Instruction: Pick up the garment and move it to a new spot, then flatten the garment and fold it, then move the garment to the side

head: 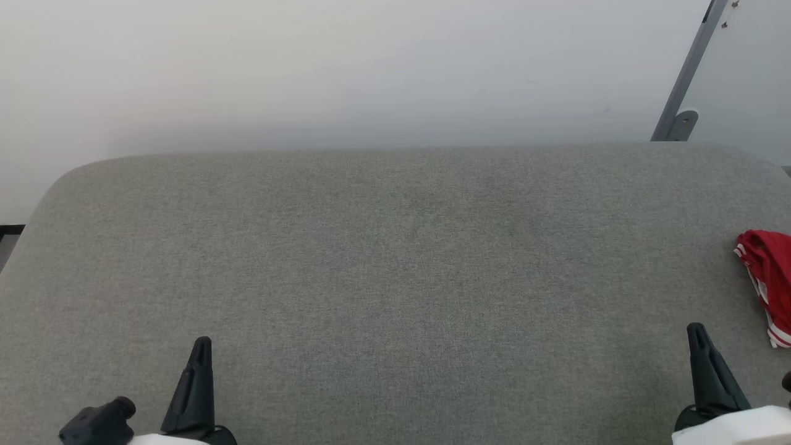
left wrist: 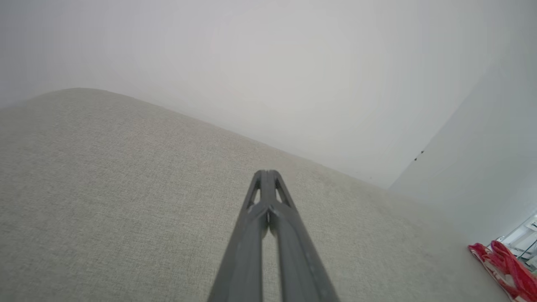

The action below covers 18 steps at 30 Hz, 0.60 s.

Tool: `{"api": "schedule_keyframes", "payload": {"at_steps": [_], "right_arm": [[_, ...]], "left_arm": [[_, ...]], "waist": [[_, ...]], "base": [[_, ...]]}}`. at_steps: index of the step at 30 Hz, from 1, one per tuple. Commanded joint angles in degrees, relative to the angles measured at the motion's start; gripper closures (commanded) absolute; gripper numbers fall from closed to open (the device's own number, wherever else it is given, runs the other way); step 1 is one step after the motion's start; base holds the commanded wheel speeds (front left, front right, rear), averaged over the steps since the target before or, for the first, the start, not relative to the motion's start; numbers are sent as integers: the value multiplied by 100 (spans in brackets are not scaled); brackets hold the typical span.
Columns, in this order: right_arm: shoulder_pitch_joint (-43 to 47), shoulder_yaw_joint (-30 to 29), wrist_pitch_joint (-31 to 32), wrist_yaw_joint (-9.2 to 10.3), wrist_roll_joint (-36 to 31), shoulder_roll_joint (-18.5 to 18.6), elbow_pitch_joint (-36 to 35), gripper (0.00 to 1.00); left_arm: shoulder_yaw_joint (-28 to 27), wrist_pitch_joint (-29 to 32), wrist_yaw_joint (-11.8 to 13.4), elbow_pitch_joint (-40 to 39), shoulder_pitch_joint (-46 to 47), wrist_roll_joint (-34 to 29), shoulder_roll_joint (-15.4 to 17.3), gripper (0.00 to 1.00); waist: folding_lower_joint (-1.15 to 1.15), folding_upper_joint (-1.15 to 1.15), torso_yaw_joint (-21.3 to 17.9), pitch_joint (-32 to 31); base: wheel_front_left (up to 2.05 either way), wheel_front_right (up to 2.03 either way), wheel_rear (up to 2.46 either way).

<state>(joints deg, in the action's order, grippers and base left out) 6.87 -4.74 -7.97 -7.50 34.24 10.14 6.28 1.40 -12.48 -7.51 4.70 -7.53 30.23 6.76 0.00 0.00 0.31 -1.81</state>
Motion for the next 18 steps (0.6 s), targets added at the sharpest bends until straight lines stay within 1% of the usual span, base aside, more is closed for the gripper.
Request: {"api": "schedule_keyframes", "payload": {"at_steps": [1,18], "right_arm": [[-183,-34,52,-1,219,9,-46,100],[-456,-70,375,0,1510,-159,140,100]], "left_arm": [[-45,55,7,-44,181,254,19,100],[-142,418,2,200,482,1695,-14,100]], "waist": [[0,0,0,2],[0,0,-4,32]], "base": [[0,0,0],[0,0,0]]}}
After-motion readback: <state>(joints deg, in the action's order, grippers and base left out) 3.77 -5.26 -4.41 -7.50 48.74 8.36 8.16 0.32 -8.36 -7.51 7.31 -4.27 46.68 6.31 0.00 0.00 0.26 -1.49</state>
